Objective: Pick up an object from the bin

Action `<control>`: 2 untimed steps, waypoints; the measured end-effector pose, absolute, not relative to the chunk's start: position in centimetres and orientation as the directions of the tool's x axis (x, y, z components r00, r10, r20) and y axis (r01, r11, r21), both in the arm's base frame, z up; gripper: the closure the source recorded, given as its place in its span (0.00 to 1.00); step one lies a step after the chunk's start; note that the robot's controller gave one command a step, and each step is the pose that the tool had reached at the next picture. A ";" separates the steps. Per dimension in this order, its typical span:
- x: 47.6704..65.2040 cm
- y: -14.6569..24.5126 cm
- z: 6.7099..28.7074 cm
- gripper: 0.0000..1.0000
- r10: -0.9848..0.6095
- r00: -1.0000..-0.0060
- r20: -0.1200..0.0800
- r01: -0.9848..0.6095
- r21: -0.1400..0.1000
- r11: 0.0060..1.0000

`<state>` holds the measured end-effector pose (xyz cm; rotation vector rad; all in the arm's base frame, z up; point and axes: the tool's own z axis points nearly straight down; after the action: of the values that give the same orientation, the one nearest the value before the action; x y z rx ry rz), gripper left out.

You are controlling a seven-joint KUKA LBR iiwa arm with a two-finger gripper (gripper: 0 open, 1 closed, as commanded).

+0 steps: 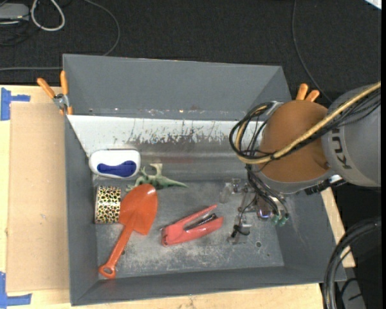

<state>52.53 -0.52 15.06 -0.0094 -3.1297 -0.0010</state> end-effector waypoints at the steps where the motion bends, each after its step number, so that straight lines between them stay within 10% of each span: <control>1: 52.7 -0.5 15.5 0.00 0.006 -1.000 0.004 0.006 0.001 1.000; 2: 54.0 4.5 7.0 0.00 -0.212 -0.977 -0.001 -0.212 0.002 0.977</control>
Offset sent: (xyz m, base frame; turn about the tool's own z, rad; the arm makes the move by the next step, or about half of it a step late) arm 0.0121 0.0488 -0.0806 -0.2202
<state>53.98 4.50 7.00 0.3352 -3.1243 -0.0031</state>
